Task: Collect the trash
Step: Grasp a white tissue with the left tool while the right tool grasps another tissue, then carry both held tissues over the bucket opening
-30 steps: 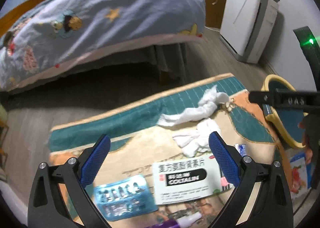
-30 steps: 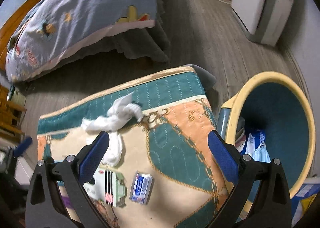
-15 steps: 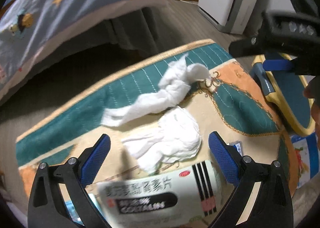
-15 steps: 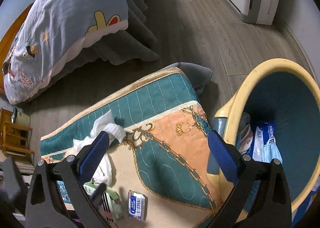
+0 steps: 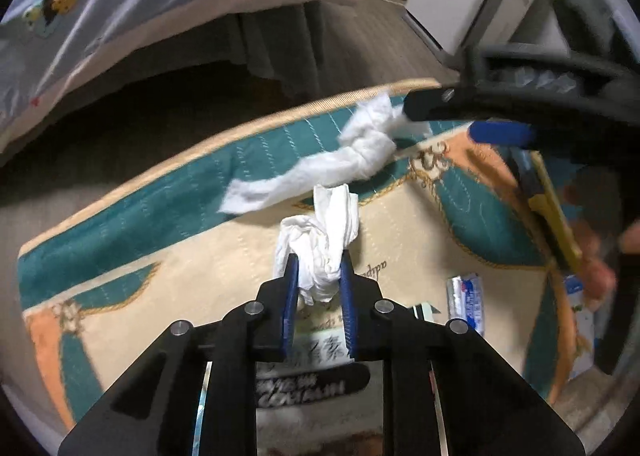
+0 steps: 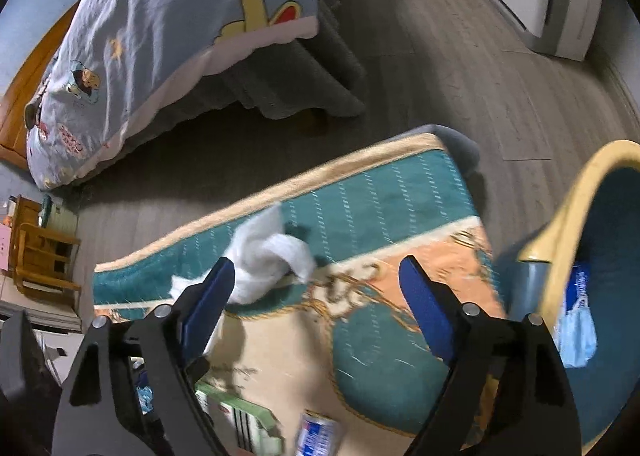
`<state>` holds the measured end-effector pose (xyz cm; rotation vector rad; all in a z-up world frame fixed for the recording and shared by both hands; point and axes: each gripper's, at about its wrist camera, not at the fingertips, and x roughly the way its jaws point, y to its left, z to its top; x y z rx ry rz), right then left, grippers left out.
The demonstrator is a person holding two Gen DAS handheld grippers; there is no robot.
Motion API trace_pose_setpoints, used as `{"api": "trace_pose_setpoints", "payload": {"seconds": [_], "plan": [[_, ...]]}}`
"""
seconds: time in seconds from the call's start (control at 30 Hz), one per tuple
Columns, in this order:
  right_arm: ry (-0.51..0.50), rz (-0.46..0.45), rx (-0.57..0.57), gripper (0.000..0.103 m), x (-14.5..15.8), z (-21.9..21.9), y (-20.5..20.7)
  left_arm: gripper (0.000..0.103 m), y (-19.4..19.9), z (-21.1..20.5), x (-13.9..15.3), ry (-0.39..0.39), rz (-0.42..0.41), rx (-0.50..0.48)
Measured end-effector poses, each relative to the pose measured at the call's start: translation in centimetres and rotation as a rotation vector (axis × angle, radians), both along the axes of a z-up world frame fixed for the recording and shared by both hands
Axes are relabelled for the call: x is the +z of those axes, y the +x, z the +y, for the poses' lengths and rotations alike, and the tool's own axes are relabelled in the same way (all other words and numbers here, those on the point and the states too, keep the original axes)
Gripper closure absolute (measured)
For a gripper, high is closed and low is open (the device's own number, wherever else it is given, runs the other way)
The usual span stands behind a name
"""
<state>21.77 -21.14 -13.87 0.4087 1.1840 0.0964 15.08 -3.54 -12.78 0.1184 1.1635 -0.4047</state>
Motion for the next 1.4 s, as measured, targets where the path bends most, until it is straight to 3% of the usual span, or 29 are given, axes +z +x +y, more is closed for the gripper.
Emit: {"api": "trace_pose_setpoints", "payload": {"seconds": [0.17, 0.3, 0.5, 0.53, 0.57, 0.63, 0.97, 1.4], "plan": [[0.014, 0.013, 0.020, 0.020, -0.7, 1.8, 0.7, 0.083, 0.8, 2.8, 2.9, -0.019, -0.085, 0.088], [-0.015, 0.014, 0.054, 0.023, -1.1, 3.7, 1.2, 0.083, 2.0, 4.7, 3.1, -0.011, -0.104, 0.174], [-0.105, 0.028, 0.092, 0.034, -2.0, 5.6, 1.7, 0.083, 2.7, 5.4, 3.3, -0.008, -0.121, 0.183], [-0.126, 0.024, 0.102, 0.039, -2.0, 5.9, 1.7, 0.083, 2.8, 5.4, 3.3, -0.008, -0.126, 0.176], [-0.140, 0.022, 0.106, 0.053, -2.0, 6.1, 1.6, 0.083, 2.5, 5.0, 3.5, -0.007, -0.129, 0.171], [-0.171, 0.027, 0.111, 0.070, -2.0, 6.2, 1.4, 0.083, 2.7, 4.7, 3.7, -0.011, -0.135, 0.165], [-0.109, 0.016, 0.085, 0.072, 0.7, 3.7, -0.7, 0.083, 2.0, 3.0, 5.7, -0.021, -0.188, 0.149], [-0.117, -0.046, 0.091, 0.072, 6.1, 1.1, -6.4, 0.083, -1.8, 0.9, 8.3, -0.011, -0.239, 0.134]]}}
